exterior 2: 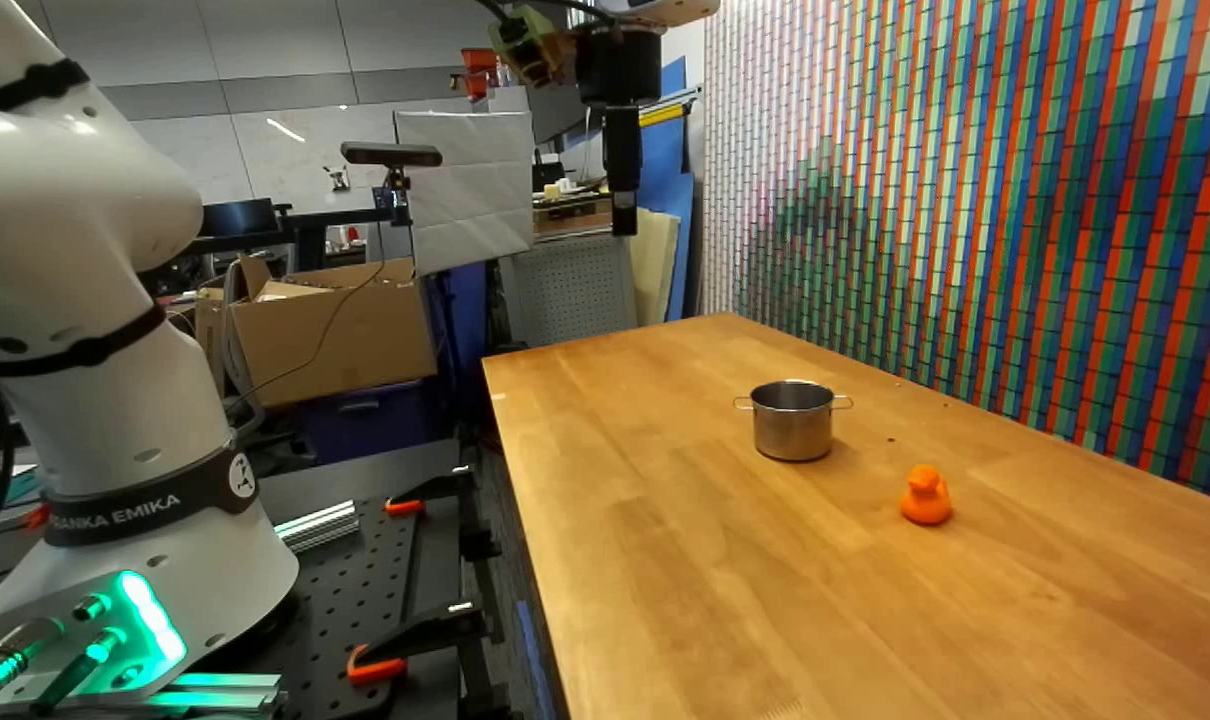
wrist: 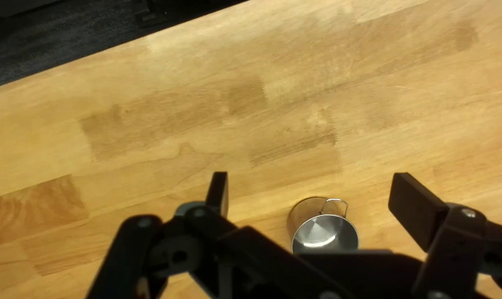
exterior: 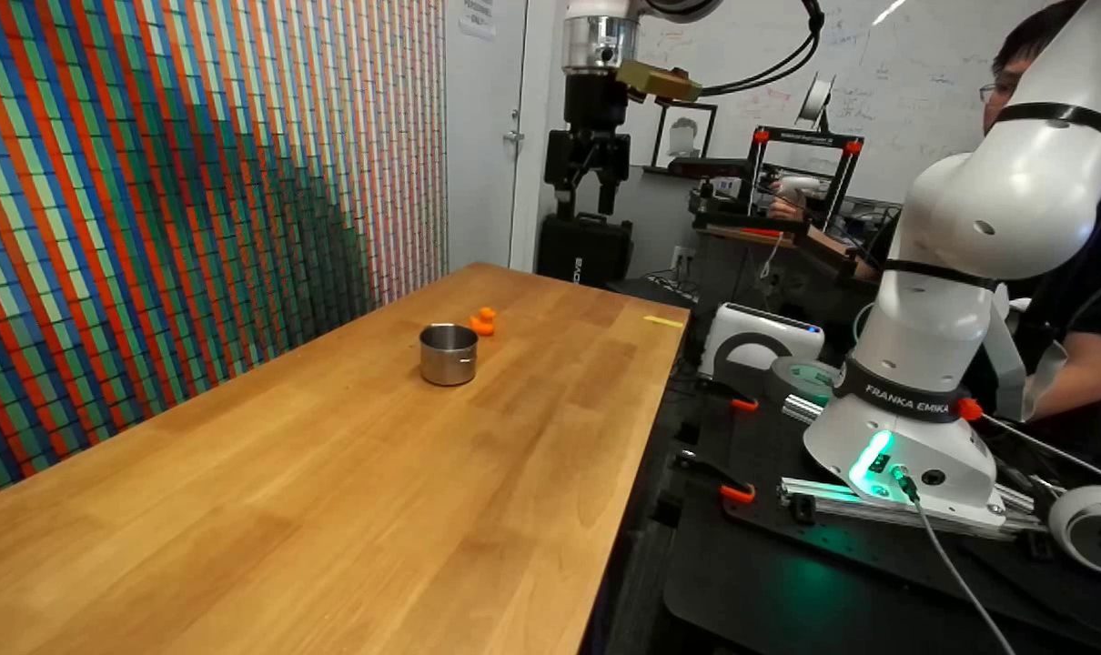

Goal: Put the rubber duck inside the silver cup

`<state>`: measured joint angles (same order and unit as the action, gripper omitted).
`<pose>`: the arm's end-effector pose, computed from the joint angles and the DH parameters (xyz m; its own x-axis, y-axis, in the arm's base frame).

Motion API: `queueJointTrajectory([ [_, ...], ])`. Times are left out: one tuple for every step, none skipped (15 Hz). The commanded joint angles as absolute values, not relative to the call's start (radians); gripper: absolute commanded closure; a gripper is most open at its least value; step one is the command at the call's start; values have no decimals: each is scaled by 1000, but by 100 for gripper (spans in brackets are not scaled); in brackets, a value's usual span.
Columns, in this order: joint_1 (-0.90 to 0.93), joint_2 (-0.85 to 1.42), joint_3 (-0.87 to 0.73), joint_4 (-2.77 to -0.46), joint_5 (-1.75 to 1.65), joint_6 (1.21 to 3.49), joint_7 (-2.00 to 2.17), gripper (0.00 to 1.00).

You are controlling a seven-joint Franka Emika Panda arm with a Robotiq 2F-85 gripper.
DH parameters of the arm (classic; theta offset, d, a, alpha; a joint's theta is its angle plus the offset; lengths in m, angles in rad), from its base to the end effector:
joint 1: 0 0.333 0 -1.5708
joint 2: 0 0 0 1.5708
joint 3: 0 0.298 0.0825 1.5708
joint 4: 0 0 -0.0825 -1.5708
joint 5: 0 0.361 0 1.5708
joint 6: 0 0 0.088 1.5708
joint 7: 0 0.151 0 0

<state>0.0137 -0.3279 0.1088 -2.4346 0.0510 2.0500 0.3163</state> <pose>0.4106 0.0543 0.3717 0.9730 -0.2234 -0.0580 -0.2232 -0.9747 0.0097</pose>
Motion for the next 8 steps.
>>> queueJointTrajectory([
  [19,-225,61,-2364,66,2090,156,0],
  [12,-182,49,-2336,60,2114,117,0],
  [8,-138,33,-2305,60,2133,76,0],
  [4,-84,17,-2269,59,2160,32,0],
  [4,-42,3,-2237,66,2174,-11,0],
  [0,12,-9,-2198,62,2196,-49,0],
  [-2,62,-20,-2159,71,2206,-96,0],
  [-8,118,-25,-2118,63,2222,-130,0],
])
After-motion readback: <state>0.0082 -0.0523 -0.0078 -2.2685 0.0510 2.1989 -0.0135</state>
